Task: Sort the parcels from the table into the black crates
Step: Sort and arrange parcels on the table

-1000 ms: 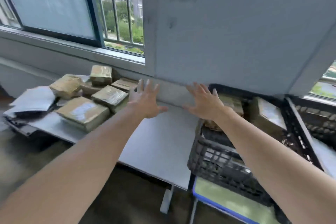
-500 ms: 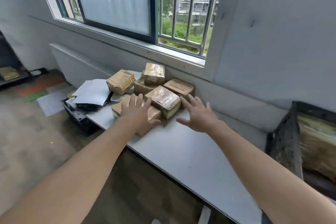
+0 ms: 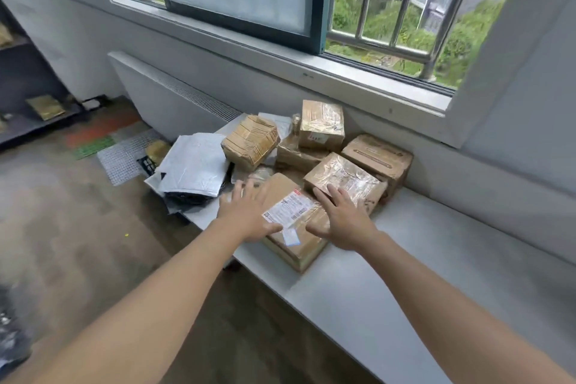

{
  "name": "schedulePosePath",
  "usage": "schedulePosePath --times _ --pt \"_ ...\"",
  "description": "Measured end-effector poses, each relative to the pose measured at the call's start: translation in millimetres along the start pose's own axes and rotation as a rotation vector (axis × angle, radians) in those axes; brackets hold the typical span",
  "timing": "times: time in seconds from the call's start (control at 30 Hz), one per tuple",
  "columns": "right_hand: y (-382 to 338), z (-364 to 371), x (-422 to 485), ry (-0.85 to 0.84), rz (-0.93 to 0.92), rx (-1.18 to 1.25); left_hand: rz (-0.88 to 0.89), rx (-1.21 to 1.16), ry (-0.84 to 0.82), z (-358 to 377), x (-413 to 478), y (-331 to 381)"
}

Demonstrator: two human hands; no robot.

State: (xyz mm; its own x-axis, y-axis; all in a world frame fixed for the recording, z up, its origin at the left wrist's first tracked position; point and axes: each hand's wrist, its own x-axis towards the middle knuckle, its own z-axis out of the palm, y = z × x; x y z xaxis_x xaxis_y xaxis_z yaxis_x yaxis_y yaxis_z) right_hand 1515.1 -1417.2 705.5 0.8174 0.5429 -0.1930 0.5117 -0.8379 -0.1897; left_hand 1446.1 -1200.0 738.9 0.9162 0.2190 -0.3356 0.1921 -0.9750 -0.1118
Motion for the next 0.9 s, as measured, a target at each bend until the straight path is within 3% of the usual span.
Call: schedulePosePath --times 0.27,0.63,0.9 --pt "-52 19 88 -0.029 0.045 -0.019 0.037 -0.069 -0.064 22 81 -95" --pt "-200 52 221 -0.106 0.139 0.039 0.160 -0.032 -0.119 68 187 -272" --pt "-254 89 274 -0.212 0.074 0.006 0.356 -0.042 -0.154 98 221 -315"
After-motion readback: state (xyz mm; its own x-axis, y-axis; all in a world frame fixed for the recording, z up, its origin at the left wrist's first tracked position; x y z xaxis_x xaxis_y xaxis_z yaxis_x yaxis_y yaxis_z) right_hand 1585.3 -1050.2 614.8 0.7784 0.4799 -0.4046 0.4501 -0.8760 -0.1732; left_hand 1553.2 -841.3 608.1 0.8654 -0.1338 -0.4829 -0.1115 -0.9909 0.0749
